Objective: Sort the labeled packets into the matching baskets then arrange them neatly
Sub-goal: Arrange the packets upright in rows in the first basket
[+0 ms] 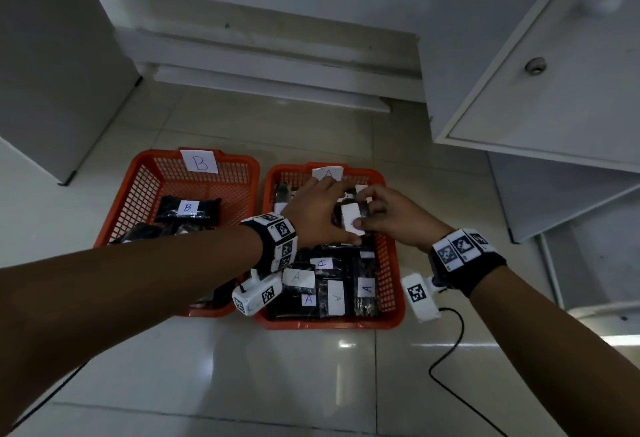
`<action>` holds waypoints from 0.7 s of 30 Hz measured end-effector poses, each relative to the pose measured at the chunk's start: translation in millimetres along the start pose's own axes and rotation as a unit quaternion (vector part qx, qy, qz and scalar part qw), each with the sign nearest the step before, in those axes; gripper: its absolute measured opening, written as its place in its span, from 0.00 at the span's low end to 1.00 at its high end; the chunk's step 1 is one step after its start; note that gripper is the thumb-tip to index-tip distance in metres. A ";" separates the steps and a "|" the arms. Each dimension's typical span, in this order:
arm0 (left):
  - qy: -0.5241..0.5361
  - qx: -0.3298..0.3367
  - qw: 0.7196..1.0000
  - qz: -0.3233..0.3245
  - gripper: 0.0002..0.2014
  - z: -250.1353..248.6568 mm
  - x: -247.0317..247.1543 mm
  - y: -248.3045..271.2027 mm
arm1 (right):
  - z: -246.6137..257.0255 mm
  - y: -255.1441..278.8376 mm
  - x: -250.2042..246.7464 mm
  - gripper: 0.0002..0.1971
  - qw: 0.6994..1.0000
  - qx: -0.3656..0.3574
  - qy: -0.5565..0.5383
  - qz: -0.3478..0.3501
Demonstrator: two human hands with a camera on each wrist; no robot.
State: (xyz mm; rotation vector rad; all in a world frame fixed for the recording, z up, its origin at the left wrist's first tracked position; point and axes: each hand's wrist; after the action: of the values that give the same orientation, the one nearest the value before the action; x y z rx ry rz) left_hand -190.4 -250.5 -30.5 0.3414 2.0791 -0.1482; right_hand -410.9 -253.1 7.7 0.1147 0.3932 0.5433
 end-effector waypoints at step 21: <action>-0.064 -0.058 0.996 -0.028 0.24 51.2 -31.5 14.6 | -13.7 22.3 -10.0 0.05 0.983 0.056 0.173 -0.030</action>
State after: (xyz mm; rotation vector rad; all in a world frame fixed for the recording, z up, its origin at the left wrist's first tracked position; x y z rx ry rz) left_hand -128.6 -254.8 -28.9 0.1976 1.9614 -0.0815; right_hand -434.8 -239.3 3.1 0.1161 0.7647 0.4821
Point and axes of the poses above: each hand's wrist, its own y-axis away from the middle knuckle, its own x-axis out of the palm, z = x × y, and after that the axes turned 9 degrees about -x, right-handed
